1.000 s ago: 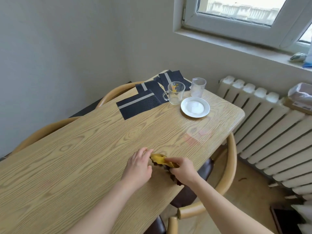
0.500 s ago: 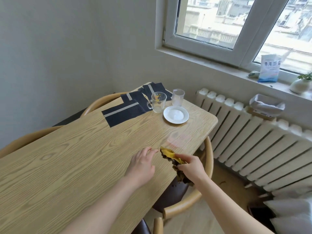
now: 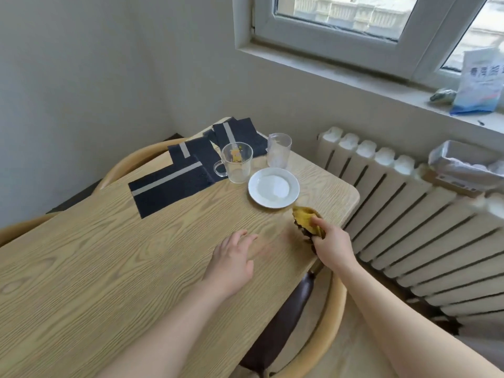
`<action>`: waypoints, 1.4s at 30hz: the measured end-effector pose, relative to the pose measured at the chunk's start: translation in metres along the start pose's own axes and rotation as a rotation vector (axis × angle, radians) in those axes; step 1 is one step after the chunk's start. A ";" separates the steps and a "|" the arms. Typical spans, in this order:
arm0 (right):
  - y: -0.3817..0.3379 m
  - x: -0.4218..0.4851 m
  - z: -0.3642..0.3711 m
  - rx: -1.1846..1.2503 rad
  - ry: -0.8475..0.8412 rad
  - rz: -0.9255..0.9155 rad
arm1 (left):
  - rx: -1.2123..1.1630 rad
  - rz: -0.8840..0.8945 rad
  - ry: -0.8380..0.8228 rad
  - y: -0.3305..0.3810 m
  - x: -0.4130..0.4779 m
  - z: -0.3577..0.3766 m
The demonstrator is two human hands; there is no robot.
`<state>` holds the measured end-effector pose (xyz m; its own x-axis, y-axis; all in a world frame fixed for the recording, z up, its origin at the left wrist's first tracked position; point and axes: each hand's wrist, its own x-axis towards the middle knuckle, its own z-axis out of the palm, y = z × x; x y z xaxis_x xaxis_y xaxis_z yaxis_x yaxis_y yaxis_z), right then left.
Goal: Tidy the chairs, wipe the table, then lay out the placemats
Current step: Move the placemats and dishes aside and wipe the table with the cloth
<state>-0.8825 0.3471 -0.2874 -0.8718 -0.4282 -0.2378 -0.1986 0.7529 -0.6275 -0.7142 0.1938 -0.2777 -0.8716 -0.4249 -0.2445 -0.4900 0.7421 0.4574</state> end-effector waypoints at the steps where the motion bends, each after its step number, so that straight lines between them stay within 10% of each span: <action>1: 0.006 0.012 0.001 -0.046 0.000 0.000 | -0.002 -0.013 -0.010 -0.001 0.005 0.003; 17: -0.002 0.006 0.069 -0.429 -0.165 -0.505 | -0.030 -0.123 -0.030 -0.027 0.023 0.018; 27: 0.018 0.034 0.057 -0.517 -0.016 -0.256 | -0.058 -0.149 0.000 -0.041 0.006 0.010; 36: -0.030 -0.030 0.123 -0.489 -0.270 -0.736 | -0.056 -0.203 0.040 -0.056 -0.004 0.005; 42: -0.017 0.002 0.091 -0.597 -0.162 -0.632 | -0.047 -0.202 0.044 -0.060 -0.006 -0.002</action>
<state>-0.8401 0.2882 -0.3447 -0.4544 -0.8842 -0.1082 -0.8623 0.4671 -0.1958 -0.6793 0.1505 -0.3021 -0.7538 -0.5856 -0.2981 -0.6527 0.6150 0.4424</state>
